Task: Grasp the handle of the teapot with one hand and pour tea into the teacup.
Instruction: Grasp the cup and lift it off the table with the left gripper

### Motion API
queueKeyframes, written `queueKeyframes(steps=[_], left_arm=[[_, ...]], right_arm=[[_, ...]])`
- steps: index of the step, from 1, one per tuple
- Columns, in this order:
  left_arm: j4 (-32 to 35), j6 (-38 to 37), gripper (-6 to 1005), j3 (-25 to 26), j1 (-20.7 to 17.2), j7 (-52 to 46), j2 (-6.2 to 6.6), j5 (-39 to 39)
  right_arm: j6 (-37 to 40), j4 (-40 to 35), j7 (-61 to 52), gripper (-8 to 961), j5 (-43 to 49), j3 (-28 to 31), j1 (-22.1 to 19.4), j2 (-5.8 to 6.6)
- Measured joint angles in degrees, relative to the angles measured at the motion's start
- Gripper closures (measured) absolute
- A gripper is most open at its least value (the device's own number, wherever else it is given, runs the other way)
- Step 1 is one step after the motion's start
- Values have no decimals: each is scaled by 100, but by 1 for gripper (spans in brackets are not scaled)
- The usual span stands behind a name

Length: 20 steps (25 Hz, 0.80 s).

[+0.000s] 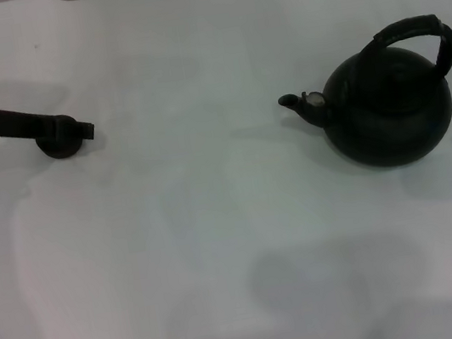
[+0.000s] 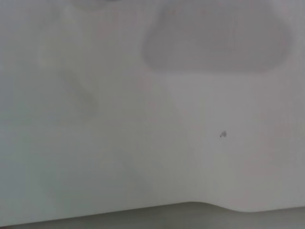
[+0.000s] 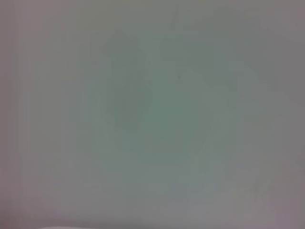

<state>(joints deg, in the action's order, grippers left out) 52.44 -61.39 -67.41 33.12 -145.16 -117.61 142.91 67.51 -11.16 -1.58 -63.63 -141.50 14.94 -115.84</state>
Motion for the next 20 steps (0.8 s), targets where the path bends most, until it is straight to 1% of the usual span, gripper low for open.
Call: queueKeyframes(steps=[11,16,20], left_arm=[[-51,120,123,0,1,-132,6,7],[-29,102,147,0,1,-200,22,8],[-26,65,203,0,4,-203,42,8]], right_arm=[[-2,0,0,81,0,0,-5,0],[7,0,-2,81,0,-19,-16,0],[15,-31,-7,81,0,-28,-39,0]])
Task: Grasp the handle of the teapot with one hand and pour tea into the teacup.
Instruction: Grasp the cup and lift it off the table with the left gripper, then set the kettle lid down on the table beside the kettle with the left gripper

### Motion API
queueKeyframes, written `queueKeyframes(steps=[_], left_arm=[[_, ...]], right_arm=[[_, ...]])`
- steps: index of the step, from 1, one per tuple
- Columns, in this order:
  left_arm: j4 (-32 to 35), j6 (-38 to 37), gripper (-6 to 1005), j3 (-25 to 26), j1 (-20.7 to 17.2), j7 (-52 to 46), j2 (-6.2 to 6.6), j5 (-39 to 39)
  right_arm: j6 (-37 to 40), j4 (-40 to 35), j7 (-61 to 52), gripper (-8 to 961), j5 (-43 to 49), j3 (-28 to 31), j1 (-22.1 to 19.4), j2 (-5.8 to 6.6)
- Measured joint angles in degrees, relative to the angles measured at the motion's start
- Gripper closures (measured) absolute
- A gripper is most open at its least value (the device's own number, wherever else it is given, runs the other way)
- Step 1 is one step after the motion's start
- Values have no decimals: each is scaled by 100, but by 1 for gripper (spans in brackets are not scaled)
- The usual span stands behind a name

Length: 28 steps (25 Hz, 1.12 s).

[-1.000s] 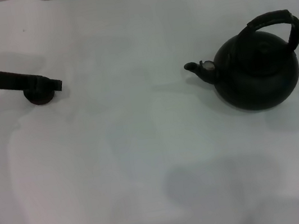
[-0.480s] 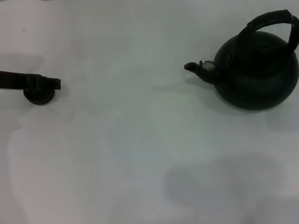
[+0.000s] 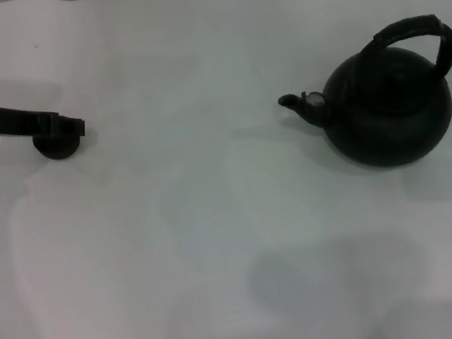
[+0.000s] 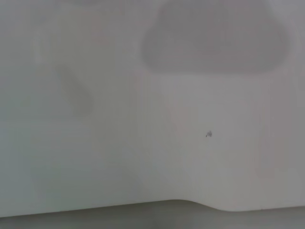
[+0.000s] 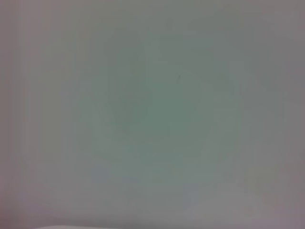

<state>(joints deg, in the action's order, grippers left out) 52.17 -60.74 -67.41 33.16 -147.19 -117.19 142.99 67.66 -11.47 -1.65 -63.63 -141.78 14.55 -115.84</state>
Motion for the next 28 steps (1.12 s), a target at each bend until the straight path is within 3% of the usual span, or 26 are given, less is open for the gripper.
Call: queueKeyframes(steps=[7,14,19,22,28], left_arm=[[299,-126,300,-28,-8,30,-1,1],[641,-268,301,-113,241,294,-90,-42],[499,-189,301,-857,537,406,-129,-68],[195,-61,301,-1550,943,357,-171,-86],[93,185,300,-1769,1099,370,-183,-417]], right_arm=[[34,-68,-2,81,0,-15,-24,0],[5,-104,-2,81,-1,-24,-22,0],[2,-111,-2,81,0,-14,-20,0],[22,-111,-2,81,0,5,-4,0],[32,-110,-2,81,0,22,4,0]])
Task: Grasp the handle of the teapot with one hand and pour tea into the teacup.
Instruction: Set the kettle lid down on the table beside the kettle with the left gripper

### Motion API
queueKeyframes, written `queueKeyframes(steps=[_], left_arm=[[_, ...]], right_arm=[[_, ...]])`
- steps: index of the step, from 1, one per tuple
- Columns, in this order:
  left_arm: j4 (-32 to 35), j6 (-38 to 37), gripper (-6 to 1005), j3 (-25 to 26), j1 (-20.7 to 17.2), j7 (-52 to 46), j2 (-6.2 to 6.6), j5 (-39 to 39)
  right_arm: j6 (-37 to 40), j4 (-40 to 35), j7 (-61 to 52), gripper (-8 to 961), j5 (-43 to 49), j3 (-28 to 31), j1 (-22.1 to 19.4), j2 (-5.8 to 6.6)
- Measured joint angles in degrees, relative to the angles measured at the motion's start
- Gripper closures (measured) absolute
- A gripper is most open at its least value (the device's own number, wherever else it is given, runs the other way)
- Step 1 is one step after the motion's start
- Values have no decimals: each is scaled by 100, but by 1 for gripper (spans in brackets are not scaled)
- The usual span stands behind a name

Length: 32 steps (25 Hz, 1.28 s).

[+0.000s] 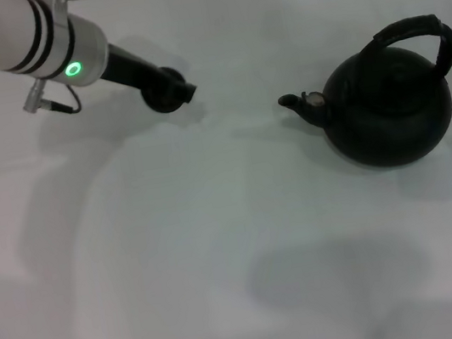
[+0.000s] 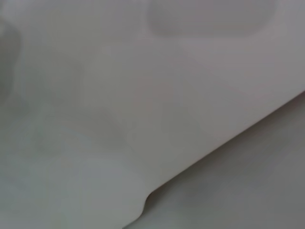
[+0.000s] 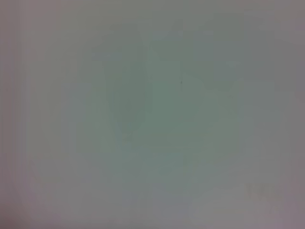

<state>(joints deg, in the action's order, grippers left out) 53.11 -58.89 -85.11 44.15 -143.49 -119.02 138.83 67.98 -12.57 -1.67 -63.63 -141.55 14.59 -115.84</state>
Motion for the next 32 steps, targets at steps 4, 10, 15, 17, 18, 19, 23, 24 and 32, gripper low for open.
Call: queueKeyframes(steps=[4,10,15,17,18,19,23,24,32], left_arm=[[-2,66,301,-165,4,92,6,-274],[-8,146,301,-698,-22,110,-1,-574],[-135,351,300,-963,-33,112,1,-799],[-192,379,300,-1044,-17,115,2,-861],[-224,395,300,-1087,-7,118,2,-888],[-259,416,301,-1158,-1,121,1,-916],[-293,482,301,-1302,-22,122,-6,-991],[-293,485,301,-1310,-26,122,-6,-995],[-294,435,300,-1426,-40,115,-8,-1113]], right_arm=[[2,0,0,81,0,4,2,0],[5,1,0,81,0,6,9,0],[13,0,0,81,1,6,8,0],[25,-3,0,81,1,5,4,0],[41,-7,0,81,2,4,0,0],[56,-10,0,81,2,2,-2,0],[82,-17,0,81,3,-16,-20,0],[84,-25,0,81,2,-19,-21,0],[86,-85,0,81,3,-43,-26,0]])
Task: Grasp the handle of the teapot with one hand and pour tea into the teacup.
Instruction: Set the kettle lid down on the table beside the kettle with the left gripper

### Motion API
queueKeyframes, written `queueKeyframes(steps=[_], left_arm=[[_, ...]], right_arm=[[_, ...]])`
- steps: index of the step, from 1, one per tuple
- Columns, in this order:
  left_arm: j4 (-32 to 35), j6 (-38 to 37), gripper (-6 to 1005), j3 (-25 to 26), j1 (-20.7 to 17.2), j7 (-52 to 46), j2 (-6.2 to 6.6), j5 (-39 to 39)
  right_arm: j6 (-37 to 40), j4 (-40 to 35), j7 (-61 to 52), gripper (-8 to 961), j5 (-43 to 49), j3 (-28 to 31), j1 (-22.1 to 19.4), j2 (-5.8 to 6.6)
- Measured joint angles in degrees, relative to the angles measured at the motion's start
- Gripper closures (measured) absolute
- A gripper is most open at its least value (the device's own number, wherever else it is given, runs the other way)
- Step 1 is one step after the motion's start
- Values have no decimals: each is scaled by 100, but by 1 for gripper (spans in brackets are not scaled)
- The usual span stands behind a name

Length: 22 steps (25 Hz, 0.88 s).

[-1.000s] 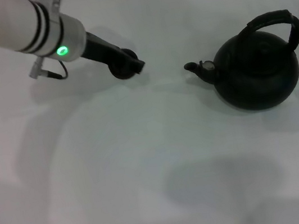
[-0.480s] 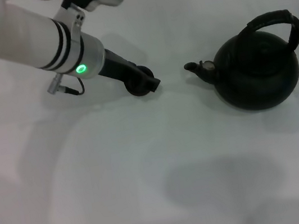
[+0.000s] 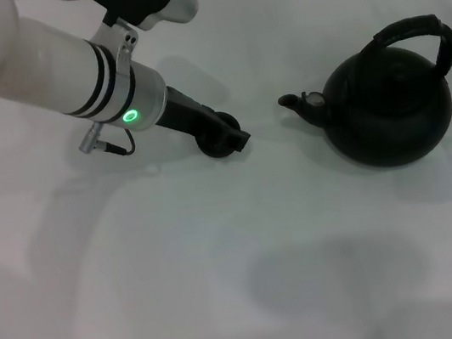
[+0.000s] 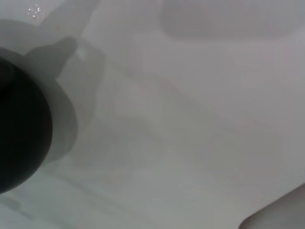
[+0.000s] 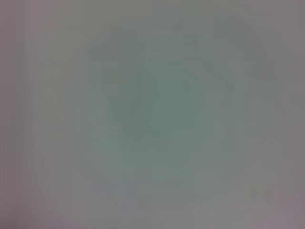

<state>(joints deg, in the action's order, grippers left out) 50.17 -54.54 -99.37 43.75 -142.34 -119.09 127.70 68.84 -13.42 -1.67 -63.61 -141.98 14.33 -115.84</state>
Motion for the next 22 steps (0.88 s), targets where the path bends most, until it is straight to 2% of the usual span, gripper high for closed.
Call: queueKeyframes(steps=[15,22], left_arm=[[-145,-1,300,-9,-20,-38,2,17],[11,-43,296,-12,-72,-105,4,12]], right_arm=[[-1,-54,0,83,16,-5,-57,0],[29,-56,0,88,5,-4,-99,0]])
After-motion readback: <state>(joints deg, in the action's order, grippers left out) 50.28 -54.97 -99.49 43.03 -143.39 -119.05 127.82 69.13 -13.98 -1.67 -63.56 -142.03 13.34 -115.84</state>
